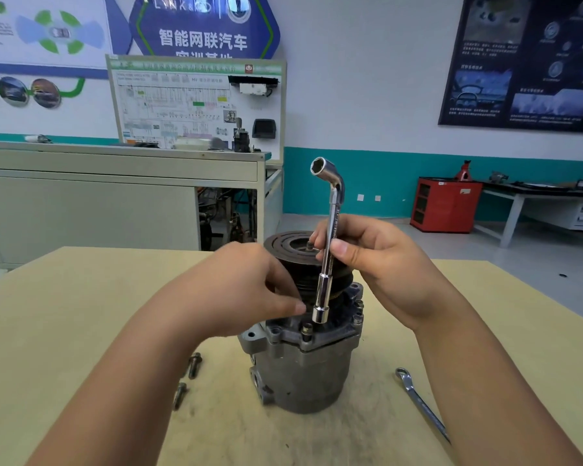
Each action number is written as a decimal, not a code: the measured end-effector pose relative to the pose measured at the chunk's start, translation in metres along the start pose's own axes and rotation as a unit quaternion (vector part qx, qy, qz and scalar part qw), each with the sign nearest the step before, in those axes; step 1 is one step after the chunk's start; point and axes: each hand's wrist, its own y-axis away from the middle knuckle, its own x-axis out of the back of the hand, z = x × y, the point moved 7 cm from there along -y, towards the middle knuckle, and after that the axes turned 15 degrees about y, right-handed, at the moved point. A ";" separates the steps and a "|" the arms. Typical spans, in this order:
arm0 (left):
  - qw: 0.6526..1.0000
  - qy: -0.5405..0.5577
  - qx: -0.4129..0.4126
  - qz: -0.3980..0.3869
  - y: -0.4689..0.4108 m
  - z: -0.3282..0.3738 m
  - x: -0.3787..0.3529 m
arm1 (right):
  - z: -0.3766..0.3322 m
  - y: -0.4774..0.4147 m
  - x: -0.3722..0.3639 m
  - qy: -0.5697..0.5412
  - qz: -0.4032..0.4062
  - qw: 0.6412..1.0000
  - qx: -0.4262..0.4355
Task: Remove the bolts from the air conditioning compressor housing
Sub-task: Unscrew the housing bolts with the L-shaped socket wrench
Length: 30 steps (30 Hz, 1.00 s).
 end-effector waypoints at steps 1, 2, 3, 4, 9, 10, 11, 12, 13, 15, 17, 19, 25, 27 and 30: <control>1.000 -0.010 -0.001 -0.002 -0.002 0.001 -0.004 | 0.000 0.000 0.000 0.000 0.001 1.000 -0.002; 1.000 -0.018 0.000 -0.007 -0.003 0.001 -0.008 | 0.001 0.000 0.000 0.000 0.001 1.000 -0.003; 1.000 -0.024 0.000 -0.015 -0.004 0.001 -0.012 | 0.001 0.000 0.000 0.001 0.001 1.000 -0.002; 0.999 -0.026 0.000 -0.023 -0.006 0.001 -0.016 | 0.001 0.000 0.000 0.002 0.000 1.000 -0.001; 0.999 -0.027 0.002 -0.040 -0.010 -0.004 -0.022 | 0.002 -0.001 -0.001 0.011 -0.005 1.000 0.006; 0.999 -0.025 0.004 -0.040 -0.010 -0.005 -0.022 | 0.002 -0.002 -0.001 0.011 -0.004 1.000 0.006; 0.999 -0.026 0.005 -0.038 -0.011 -0.005 -0.021 | 0.002 -0.002 -0.001 0.010 -0.003 1.000 0.005; 0.999 -0.028 0.003 -0.036 -0.011 -0.006 -0.021 | 0.002 -0.002 -0.002 0.010 -0.003 1.000 0.006; 0.999 -0.030 0.001 -0.033 -0.011 -0.006 -0.021 | 0.002 -0.002 -0.002 0.011 -0.004 1.000 0.007; 0.999 -0.027 -0.001 -0.032 -0.012 -0.006 -0.022 | 0.001 -0.002 -0.002 0.011 -0.006 1.000 0.010; 0.999 -0.021 0.004 -0.036 -0.012 -0.006 -0.023 | 0.001 -0.002 -0.002 0.013 -0.006 1.000 0.012; 0.999 -0.022 0.004 -0.038 -0.013 -0.006 -0.024 | 0.001 -0.002 -0.002 0.019 -0.008 1.000 0.017; 0.999 -0.018 -0.016 -0.034 -0.011 -0.004 -0.021 | 0.001 -0.001 -0.002 0.026 -0.009 1.000 0.014; 0.999 -0.007 -0.020 -0.031 -0.010 -0.003 -0.017 | 0.002 -0.002 -0.002 0.026 -0.004 1.000 0.011; 1.000 0.013 -0.020 -0.019 -0.006 -0.003 -0.006 | 0.002 -0.002 -0.002 0.027 -0.003 1.000 0.013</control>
